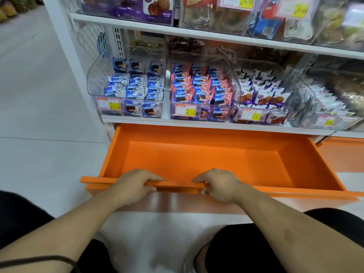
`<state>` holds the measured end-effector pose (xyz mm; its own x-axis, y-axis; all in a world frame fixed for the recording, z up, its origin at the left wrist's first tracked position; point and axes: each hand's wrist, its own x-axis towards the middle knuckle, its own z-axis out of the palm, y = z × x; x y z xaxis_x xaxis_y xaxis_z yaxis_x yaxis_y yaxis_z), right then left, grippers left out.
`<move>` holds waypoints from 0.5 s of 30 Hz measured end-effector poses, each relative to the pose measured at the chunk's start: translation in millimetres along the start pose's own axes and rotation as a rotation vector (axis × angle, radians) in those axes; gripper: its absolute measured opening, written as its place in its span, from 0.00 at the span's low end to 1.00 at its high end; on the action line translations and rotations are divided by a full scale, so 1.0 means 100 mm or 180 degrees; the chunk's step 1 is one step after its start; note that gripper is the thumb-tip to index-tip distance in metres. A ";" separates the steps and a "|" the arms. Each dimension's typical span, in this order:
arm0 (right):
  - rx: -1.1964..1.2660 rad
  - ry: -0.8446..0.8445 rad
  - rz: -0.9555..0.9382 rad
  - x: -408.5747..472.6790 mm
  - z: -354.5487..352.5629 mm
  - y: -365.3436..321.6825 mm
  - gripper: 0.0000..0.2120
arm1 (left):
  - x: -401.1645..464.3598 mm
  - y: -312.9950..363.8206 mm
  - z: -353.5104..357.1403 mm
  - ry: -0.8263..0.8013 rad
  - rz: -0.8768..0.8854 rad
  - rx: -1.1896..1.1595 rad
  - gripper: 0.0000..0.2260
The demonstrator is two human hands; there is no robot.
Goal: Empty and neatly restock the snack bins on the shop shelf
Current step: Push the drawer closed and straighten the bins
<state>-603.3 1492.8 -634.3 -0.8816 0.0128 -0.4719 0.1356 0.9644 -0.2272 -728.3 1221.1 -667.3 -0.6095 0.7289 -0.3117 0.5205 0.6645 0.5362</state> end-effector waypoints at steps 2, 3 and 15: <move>-0.0059 0.0140 0.0049 0.11 -0.04 0.05 0.20 | 0.14 -0.01 -0.05 0.0104 0.0035 -0.0001 0.18; -0.0091 0.0211 0.0069 0.17 -0.07 0.09 0.21 | 0.22 -0.01 -0.09 0.0132 0.0034 0.0021 0.18; 0.0576 0.1698 0.0288 0.95 -0.21 0.56 0.21 | 0.88 -0.14 -0.38 0.1204 -0.0008 -0.0481 0.21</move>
<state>-688.9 1553.5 -673.7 -0.9627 0.2702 -0.0113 0.2551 0.8932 -0.3702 -811.7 1269.6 -672.7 -0.8024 0.5966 -0.0178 0.4420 0.6141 0.6538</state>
